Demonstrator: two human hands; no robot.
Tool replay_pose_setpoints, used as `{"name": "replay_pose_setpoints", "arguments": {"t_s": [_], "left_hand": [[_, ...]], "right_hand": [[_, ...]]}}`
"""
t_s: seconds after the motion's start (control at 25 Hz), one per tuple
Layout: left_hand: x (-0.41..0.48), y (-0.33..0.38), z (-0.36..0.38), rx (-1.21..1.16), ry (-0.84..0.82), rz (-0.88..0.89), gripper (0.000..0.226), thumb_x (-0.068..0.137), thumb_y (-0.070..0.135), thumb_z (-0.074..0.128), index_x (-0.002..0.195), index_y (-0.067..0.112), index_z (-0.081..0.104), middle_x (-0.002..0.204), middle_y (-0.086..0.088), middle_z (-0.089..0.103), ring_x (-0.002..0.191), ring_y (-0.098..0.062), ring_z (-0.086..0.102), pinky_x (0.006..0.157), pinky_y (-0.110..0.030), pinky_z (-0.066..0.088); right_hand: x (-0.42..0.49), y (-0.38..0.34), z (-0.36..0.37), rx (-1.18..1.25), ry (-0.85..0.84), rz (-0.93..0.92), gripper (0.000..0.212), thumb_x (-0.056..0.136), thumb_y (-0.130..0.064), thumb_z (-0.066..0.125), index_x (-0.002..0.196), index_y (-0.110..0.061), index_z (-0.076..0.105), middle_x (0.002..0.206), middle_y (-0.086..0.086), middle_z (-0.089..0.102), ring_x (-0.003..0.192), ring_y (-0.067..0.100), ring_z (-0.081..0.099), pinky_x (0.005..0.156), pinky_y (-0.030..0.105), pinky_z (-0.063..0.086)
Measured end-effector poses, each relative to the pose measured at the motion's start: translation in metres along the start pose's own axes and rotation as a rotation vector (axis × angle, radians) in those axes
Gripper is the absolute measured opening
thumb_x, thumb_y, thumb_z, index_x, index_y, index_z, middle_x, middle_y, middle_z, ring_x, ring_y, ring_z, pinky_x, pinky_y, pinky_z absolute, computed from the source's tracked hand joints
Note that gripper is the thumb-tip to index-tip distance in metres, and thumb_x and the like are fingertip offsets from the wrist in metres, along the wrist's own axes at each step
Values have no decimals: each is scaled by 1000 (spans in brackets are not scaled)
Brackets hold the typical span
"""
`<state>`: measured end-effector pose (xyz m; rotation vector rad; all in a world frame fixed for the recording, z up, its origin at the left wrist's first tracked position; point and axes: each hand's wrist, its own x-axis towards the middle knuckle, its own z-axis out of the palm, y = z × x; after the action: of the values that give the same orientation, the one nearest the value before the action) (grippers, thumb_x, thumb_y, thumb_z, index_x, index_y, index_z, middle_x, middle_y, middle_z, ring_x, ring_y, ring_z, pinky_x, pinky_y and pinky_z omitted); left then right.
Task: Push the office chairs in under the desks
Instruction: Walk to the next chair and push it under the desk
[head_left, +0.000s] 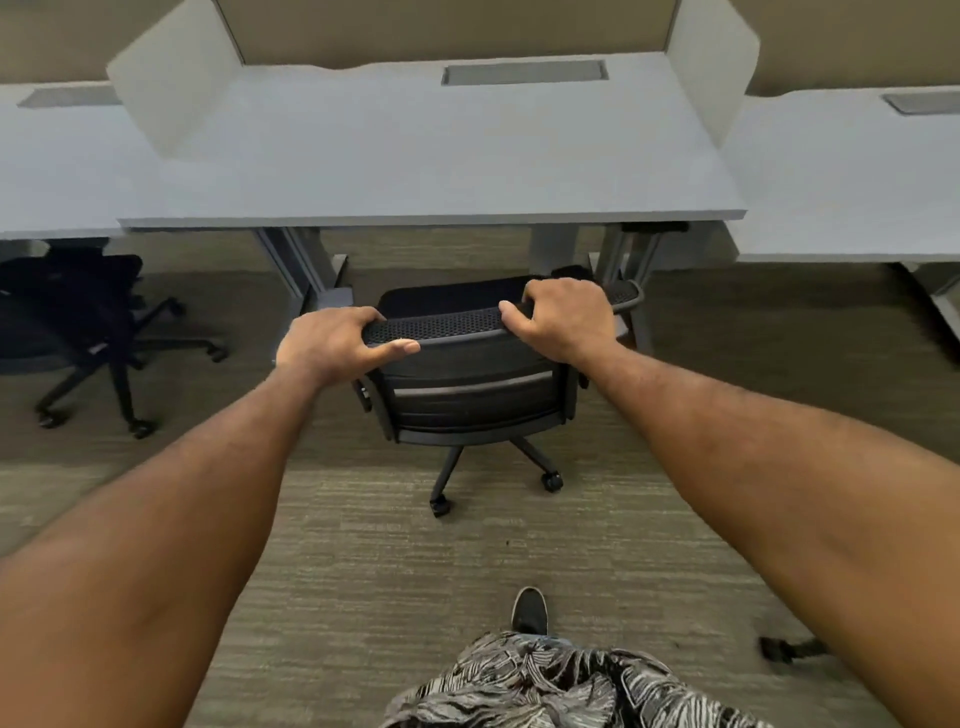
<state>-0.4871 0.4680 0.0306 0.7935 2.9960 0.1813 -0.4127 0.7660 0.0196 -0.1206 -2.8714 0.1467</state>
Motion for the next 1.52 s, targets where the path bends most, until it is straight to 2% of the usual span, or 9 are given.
{"name": "replay_pose_setpoints", "arguments": {"t_s": [0.2,0.28,0.36,0.48,0.72,0.88,1.12,1.24,1.52], "left_hand": [[64,-38,-7,-7,22,-2,103,57,111,17,107,37,67,84,10,66,79,-16,60,65,-34,44],[87,-53,-9,-7,40,0,101,58,111,20,107,38,69,84,13,66,77,-13,60,61,-32,42],[108,-67,-9,-18,70,14,98,61,110,23,105,37,71,80,16,65,73,-10,59,56,-29,38],[142,-90,-9,-14,127,44,95,65,108,27,106,35,72,82,16,65,75,-10,61,55,-26,38],[204,-137,-10,-14,170,166,107,75,102,26,136,22,61,138,-5,63,128,-27,56,103,-48,46],[241,-161,-12,-63,127,151,100,75,102,23,121,26,69,120,3,71,107,-22,64,74,-37,49],[285,-189,-21,-33,93,172,103,72,103,19,129,31,67,127,7,71,114,-23,65,80,-38,46],[297,-206,-23,-17,23,180,107,66,106,12,118,33,71,108,4,75,100,-26,67,78,-39,51],[292,-218,-24,-9,-13,215,110,64,106,8,111,29,71,99,3,74,91,-23,66,74,-37,51]], "right_hand": [[69,-6,16,-13,-40,9,65,91,-73,29,81,-23,69,64,-5,60,68,19,63,69,38,51],[94,-6,25,-15,-54,4,67,91,-71,30,113,-24,71,112,2,72,114,24,64,103,48,45],[119,-7,31,-54,-91,9,77,91,-71,28,148,-24,49,162,7,37,151,25,28,124,54,16],[153,-16,37,-60,-81,30,83,91,-73,26,159,-25,27,171,5,7,157,24,5,125,53,2],[208,-35,55,-42,-93,103,88,93,-77,32,163,-26,16,172,4,-3,157,25,7,126,53,10],[244,-47,63,-36,-108,152,83,93,-79,31,153,-23,43,156,4,48,134,30,53,110,46,39],[281,-62,69,-112,-170,208,77,93,-78,28,127,-23,69,118,4,74,106,27,67,93,41,50],[288,-79,72,-169,-190,208,80,93,-79,21,96,-22,75,81,0,71,79,23,65,80,39,53],[279,-92,76,-125,-179,243,75,95,-76,23,94,-20,73,84,1,71,81,22,64,89,43,50]]}}
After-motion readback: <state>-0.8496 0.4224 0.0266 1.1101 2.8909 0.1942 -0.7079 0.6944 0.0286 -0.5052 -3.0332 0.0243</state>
